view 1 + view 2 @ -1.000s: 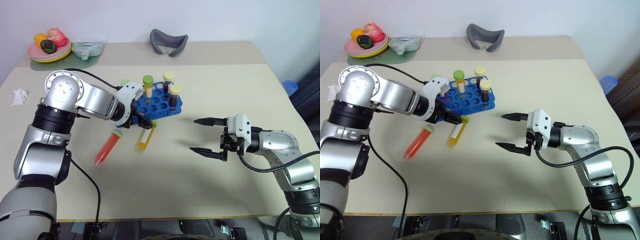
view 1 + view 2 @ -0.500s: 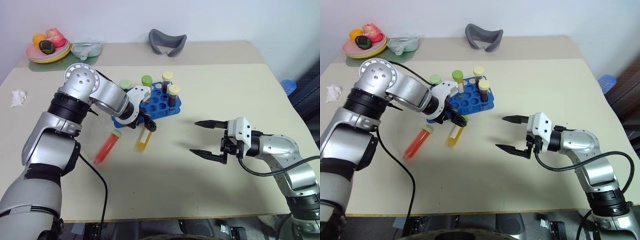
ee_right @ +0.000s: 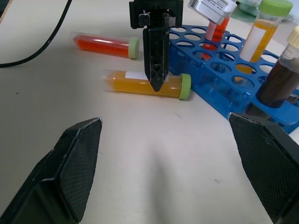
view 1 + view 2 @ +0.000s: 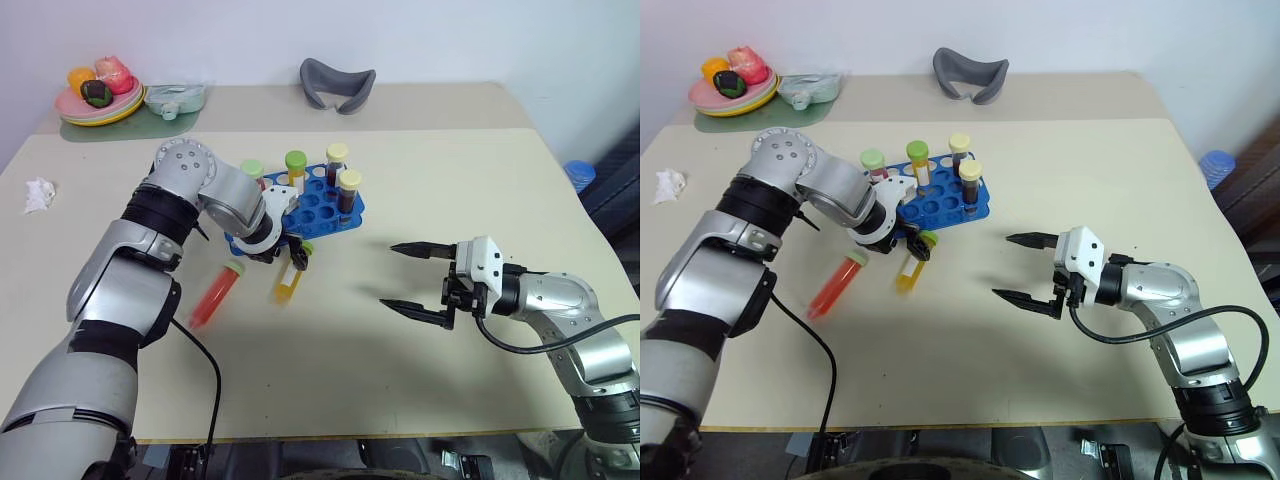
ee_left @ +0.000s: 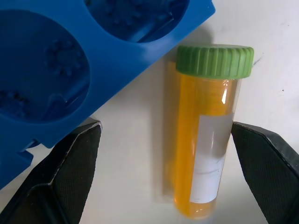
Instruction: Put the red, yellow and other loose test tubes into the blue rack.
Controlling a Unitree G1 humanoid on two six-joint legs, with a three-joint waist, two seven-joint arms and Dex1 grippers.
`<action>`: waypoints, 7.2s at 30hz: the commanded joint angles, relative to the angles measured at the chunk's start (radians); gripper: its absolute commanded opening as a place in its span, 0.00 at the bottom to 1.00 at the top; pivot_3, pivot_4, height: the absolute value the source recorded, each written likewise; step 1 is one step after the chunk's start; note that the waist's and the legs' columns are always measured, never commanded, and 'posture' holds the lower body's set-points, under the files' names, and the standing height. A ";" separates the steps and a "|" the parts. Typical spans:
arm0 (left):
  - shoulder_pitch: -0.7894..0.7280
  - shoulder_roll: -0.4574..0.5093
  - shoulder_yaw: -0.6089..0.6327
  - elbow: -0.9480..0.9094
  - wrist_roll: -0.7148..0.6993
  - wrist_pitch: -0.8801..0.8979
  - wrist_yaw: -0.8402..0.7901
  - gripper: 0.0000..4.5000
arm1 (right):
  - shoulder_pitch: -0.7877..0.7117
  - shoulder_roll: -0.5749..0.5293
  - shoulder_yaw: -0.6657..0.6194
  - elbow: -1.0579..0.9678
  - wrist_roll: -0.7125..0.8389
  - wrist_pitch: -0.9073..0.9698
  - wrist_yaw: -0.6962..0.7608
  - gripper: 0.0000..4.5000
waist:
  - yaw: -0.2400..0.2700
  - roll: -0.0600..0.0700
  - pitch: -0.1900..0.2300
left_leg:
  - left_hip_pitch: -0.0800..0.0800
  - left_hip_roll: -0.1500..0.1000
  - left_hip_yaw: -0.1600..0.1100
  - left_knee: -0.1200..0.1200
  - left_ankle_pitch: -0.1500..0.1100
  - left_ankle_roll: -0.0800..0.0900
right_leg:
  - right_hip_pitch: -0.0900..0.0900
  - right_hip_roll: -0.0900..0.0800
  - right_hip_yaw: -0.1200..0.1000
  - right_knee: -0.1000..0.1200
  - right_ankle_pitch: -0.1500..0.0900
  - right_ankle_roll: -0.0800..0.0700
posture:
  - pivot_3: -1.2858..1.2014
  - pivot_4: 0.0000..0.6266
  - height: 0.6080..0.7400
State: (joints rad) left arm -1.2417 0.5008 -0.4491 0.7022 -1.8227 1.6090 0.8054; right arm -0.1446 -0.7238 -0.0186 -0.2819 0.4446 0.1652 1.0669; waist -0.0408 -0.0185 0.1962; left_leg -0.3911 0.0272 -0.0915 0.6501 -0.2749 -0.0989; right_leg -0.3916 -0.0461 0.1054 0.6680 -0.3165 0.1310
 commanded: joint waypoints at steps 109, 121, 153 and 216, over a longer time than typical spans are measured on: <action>0.636 -0.439 0.356 -0.515 1.687 -1.760 -1.186 0.18 | 0.268 -0.048 -0.426 -0.440 0.165 0.445 -0.407 1.00 | 0.015 0.003 -0.003 | 0.000 -0.001 0.001 0.000 -0.002 0.004 | 0.002 0.000 0.001 -0.002 0.001 0.002 | 0.52 0.24 1.00; 0.695 -0.386 0.371 -0.605 1.708 -1.582 -1.154 0.18 | 0.252 -0.030 -0.420 -0.466 0.203 0.419 -0.382 1.00 | 0.028 0.003 -0.003 | 0.000 -0.001 0.001 0.000 -0.002 0.005 | 0.002 0.000 0.001 -0.003 0.001 0.002 | 0.52 0.24 1.00; 0.650 -0.385 0.366 -0.493 1.717 -1.616 -1.239 0.18 | 0.342 0.012 -0.406 -0.454 0.155 0.305 -0.408 1.00 | 0.027 0.003 -0.003 | 0.001 -0.001 0.001 0.000 -0.002 0.004 | 0.003 0.000 0.001 -0.003 0.001 0.002 | 0.52 0.24 1.00; 0.825 0.042 0.434 -0.774 1.242 -1.266 -1.916 0.94 | 0.163 0.018 -0.251 -0.376 0.125 0.330 -0.435 1.00 | 0.021 0.003 -0.003 | 0.001 0.000 0.001 -0.001 -0.002 0.005 | 0.003 0.000 0.001 -0.002 0.001 0.002 | 0.52 0.24 1.00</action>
State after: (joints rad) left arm -0.4032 0.5265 -0.0386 -0.0414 -0.5459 0.3100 -1.0925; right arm 0.0281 -0.7128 -0.2659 -0.6436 0.5675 0.4974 0.6404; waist -0.0203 -0.0153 0.1933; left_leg -0.3897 0.0273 -0.0907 0.6494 -0.2772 -0.0943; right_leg -0.3886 -0.0461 0.1063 0.6654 -0.3155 0.1329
